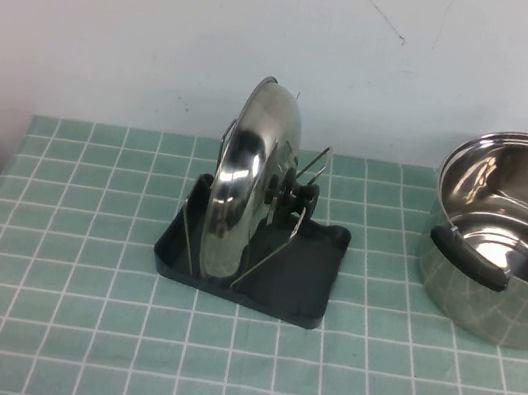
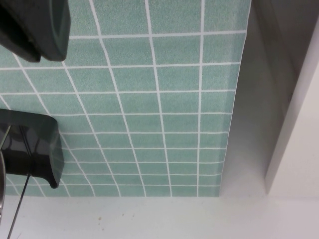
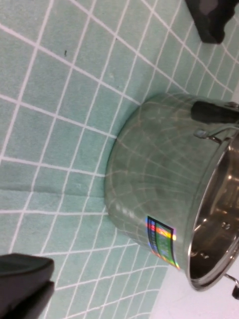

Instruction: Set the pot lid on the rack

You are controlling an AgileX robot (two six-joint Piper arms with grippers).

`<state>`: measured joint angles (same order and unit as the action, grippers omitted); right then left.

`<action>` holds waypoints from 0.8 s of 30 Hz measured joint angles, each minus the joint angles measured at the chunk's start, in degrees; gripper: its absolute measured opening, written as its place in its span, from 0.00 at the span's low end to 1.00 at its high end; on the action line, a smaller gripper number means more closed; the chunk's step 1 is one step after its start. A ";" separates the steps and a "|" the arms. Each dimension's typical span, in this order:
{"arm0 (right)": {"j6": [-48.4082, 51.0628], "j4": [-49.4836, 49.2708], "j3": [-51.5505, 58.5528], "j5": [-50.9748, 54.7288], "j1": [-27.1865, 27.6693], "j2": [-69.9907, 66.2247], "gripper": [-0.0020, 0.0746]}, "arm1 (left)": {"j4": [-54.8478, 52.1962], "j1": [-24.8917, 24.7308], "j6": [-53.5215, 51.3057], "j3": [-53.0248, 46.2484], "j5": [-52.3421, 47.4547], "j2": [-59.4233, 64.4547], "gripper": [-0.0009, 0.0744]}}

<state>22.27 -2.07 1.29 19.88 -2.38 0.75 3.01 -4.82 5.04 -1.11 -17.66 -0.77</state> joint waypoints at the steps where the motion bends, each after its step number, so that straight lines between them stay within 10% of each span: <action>1: -0.82 0.00 0.00 0.00 0.13 0.00 0.02 | 0.00 0.00 0.00 0.00 0.00 0.00 0.01; 24: -18.49 4.02 0.00 0.45 0.83 0.00 0.02 | 0.00 0.00 0.10 0.00 0.00 0.00 0.01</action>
<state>3.78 1.95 1.29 20.33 -1.55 0.75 3.01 -4.82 5.14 -1.11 -17.66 -0.77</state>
